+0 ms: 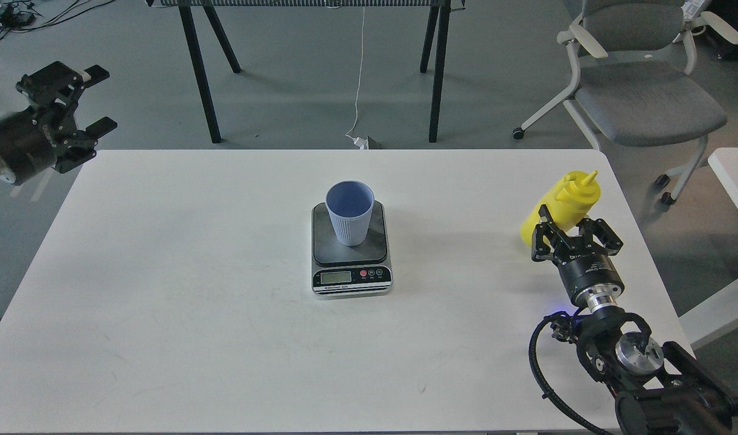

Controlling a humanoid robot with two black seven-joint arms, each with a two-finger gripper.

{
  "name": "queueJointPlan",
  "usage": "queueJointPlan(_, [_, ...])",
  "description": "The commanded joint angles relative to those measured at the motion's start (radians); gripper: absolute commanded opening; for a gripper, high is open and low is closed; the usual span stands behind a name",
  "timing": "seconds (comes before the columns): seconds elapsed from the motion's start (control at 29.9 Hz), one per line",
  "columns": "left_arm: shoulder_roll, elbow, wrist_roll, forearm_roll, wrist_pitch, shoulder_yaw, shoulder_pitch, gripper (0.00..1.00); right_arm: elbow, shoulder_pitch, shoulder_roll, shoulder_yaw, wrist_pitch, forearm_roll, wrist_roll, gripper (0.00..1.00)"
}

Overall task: Pour seasoning into cup on scale with both arms
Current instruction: 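Lower the yellow bottle back onto the table with the right gripper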

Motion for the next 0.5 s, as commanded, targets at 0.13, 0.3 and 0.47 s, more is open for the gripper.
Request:
queueJointPlan(0.13, [0.000, 0.000, 0.000, 0.000, 0.000, 0.001, 0.000, 1.00, -0.008, -0.010, 0.000, -0.002, 0.000, -0.002, 0.001, 0.18])
queueJointPlan(0.3, [0.000, -0.002, 0.000, 0.000, 0.000, 0.001, 0.000, 1.00, -0.025, -0.009, 0.000, -0.024, 0.000, -0.005, 0.001, 0.20])
queueJointPlan(0.47, [0.003, -0.003, 0.000, 0.000, 0.000, 0.001, 0.000, 1.00, -0.027, -0.009, 0.000, -0.050, 0.000, -0.005, 0.004, 0.21])
